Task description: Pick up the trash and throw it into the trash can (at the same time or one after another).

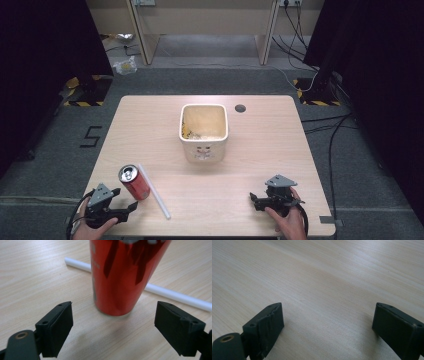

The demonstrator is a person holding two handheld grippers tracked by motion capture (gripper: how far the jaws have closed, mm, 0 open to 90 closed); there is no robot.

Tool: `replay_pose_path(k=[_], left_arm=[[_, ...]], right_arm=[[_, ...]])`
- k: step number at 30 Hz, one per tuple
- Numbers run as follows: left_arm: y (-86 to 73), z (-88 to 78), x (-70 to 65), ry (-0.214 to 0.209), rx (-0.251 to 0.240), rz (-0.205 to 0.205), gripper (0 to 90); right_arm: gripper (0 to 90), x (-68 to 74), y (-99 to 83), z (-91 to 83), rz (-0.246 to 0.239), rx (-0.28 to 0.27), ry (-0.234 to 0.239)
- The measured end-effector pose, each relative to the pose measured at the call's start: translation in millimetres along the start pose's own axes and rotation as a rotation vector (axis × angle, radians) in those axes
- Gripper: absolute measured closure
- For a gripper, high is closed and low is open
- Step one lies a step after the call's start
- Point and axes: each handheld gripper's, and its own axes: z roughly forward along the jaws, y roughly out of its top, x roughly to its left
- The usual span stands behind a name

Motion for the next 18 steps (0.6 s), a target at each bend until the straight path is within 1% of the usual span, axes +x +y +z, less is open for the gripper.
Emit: replay_pose_path(k=[3,6,12,18], left_arm=[[2.2,-1.9,0.5,-0.018,-0.015,-0.013,14.7],[4.5,-2.9,0.6,-0.008,-0.025,-0.011,14.7],[10.6,-4.3,-1.8,-0.016,-0.046,-0.018,14.7],[18.0,-1.6,-2.6,-0.012,-0.058,-0.016,14.7]], right_arm=[[10.2,0.0,-0.1,0.2,0.0,-0.002,0.0],[10.1,0.0,0.0,0.2,0.0,-0.002,0.0],[10.2,0.0,0.0,0.0,0.0,0.0,0.0],[10.2,0.0,0.0,0.0,0.0,0.0,0.0]])
